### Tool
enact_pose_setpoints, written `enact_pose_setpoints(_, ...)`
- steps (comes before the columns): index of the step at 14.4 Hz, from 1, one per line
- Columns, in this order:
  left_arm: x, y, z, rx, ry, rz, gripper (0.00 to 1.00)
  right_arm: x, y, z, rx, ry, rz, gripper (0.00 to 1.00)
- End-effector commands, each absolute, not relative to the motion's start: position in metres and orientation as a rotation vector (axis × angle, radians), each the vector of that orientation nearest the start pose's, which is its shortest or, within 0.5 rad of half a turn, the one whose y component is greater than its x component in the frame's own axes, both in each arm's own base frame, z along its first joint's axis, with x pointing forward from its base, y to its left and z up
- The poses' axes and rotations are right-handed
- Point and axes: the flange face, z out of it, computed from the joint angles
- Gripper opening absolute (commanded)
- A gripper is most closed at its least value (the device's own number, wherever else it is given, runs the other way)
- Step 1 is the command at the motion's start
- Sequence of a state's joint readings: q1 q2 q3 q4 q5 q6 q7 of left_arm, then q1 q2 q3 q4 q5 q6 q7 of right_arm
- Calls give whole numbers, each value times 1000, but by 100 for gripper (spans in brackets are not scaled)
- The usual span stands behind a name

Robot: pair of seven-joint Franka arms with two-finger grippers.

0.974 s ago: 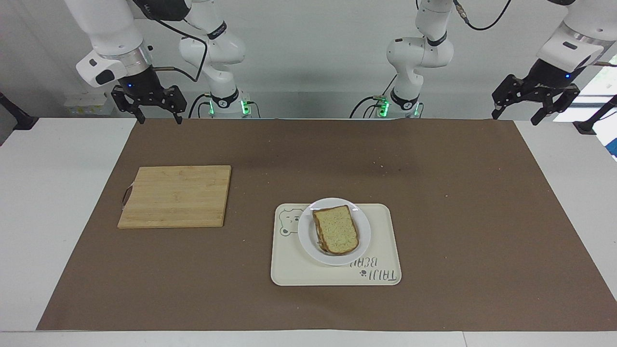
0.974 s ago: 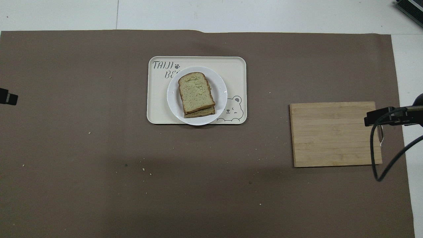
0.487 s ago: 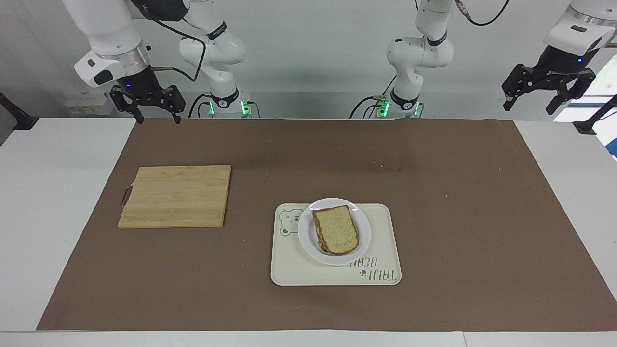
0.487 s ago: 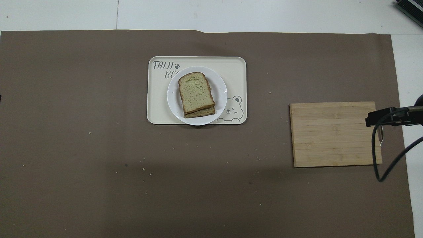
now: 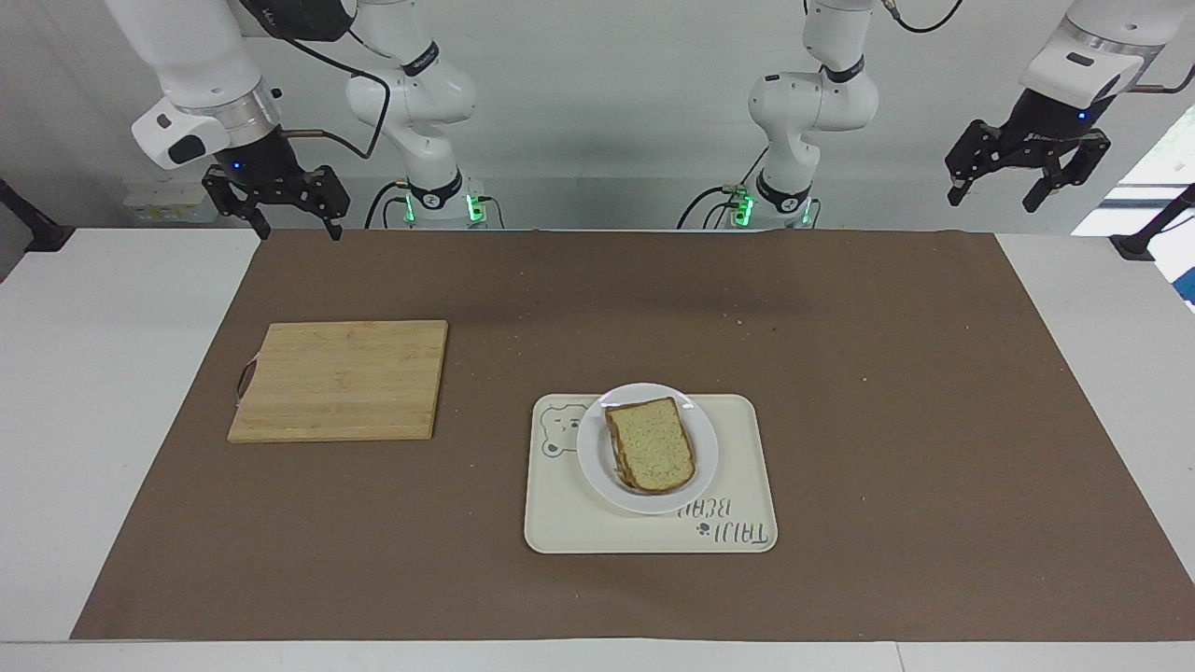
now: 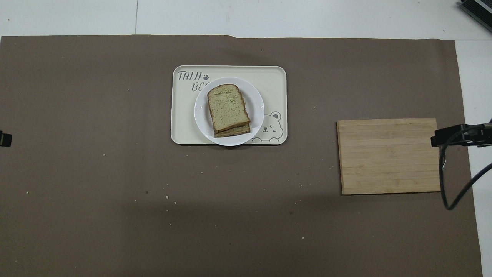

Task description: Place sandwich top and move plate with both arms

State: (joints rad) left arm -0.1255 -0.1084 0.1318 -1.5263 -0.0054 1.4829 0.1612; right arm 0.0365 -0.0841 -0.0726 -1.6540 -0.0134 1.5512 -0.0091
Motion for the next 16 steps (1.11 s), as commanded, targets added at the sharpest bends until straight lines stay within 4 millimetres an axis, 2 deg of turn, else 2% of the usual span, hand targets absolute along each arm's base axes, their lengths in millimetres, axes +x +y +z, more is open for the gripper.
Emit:
enact_pose_setpoints(1,510,9,693,-3124,205,-75,100,518,-21,630,-3141,9,27,100)
enact_pose_setpoints(4,530,15,705,-3115,182,-105,100,519,-18,631,-3141,7,22,100)
enact_pose_setpoints(9,541,16,707,-3111,168,9,100,523,-19,632,-3142,7,-16,100)
enact_pose_setpoints(11,528,12,714,-3114,182,-9,100,523,-18,631,-3142,4,-16,100)
enact_pose_setpoints(13,509,18,702,-3113,175,45,100,523,-19,632,-3142,7,-21,100)
enact_pose_setpoints(16,496,19,694,-3089,183,69,100,523,-22,631,-3142,16,-16,100)
